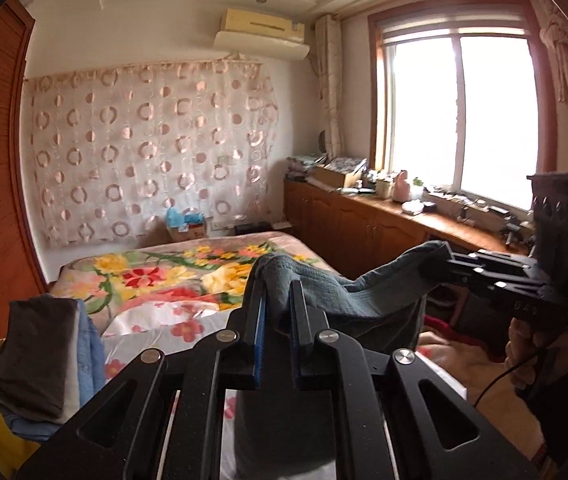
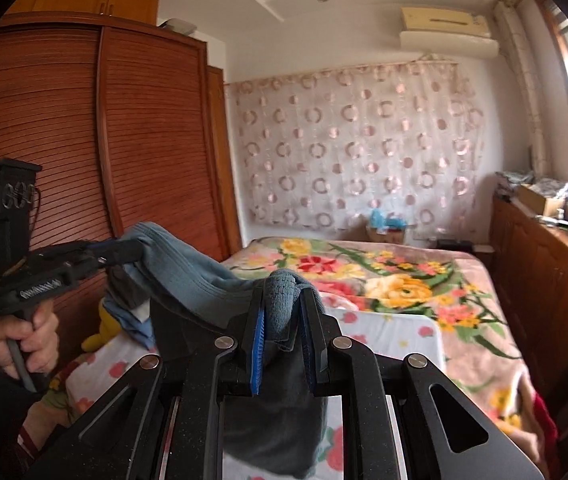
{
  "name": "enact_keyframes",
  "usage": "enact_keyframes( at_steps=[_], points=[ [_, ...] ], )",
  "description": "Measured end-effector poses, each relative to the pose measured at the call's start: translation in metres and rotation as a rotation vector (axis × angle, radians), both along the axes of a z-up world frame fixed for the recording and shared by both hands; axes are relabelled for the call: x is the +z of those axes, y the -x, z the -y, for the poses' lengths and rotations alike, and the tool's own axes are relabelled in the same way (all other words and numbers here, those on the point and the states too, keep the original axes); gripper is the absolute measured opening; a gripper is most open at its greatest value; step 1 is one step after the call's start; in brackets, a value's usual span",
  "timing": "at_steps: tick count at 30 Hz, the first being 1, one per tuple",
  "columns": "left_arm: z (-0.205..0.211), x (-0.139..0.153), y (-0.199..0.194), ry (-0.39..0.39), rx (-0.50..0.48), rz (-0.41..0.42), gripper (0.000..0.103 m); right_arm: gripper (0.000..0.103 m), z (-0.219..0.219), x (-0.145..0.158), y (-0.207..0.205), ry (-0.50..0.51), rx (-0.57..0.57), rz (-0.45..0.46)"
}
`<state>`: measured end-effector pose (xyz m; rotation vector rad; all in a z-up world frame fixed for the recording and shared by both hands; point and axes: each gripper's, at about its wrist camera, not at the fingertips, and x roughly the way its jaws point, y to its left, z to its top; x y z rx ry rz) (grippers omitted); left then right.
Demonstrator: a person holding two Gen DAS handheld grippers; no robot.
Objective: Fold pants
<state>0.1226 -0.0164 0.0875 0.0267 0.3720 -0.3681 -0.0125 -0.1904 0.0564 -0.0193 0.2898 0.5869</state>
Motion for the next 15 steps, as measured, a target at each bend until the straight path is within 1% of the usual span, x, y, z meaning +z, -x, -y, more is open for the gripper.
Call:
enact_keyframes(
  at_steps=[3, 4, 5, 7, 8, 9, 11, 13, 14, 15],
  points=[
    [-0.013, -0.028, -0.03, 0.01, 0.023, -0.07, 0.011, 0.016, -0.015, -0.017, -0.04, 0.03, 0.022, -0.05],
    [-0.015, -0.034, -0.038, 0.004, 0.033, -0.08, 0.011, 0.016, -0.012, -0.021, -0.057, 0.049, 0.027, -0.061],
    [-0.018, -0.04, -0.049, -0.002, 0.047, -0.09, 0.011, 0.016, -0.018, -0.025, -0.074, 0.071, 0.022, -0.066],
    [-0.025, -0.048, -0.076, -0.018, 0.077, -0.106, 0.011, 0.016, -0.027, -0.022, -0.109, 0.09, 0.015, -0.08],
    [-0.024, -0.049, -0.087, -0.038, 0.083, -0.105, 0.011, 0.016, -0.032, -0.02, -0.128, 0.097, 0.01, -0.084],
    [-0.023, -0.046, -0.099, -0.058, 0.092, -0.104, 0.011, 0.016, -0.037, -0.015, -0.146, 0.101, 0.004, -0.088],
    [-0.023, -0.034, -0.116, -0.08, 0.107, -0.1, 0.011, 0.015, -0.048, 0.002, -0.167, 0.109, -0.008, -0.082],
    [-0.023, -0.009, -0.126, -0.095, 0.117, -0.057, 0.011, 0.015, -0.064, 0.023, -0.183, 0.113, -0.033, -0.058],
    [-0.021, 0.006, -0.127, -0.105, 0.117, -0.025, 0.011, 0.015, -0.075, 0.032, -0.19, 0.108, -0.043, -0.036],
    [-0.02, 0.014, -0.127, -0.114, 0.118, -0.004, 0.011, 0.015, -0.081, 0.042, -0.194, 0.102, -0.054, -0.011]
  ],
)
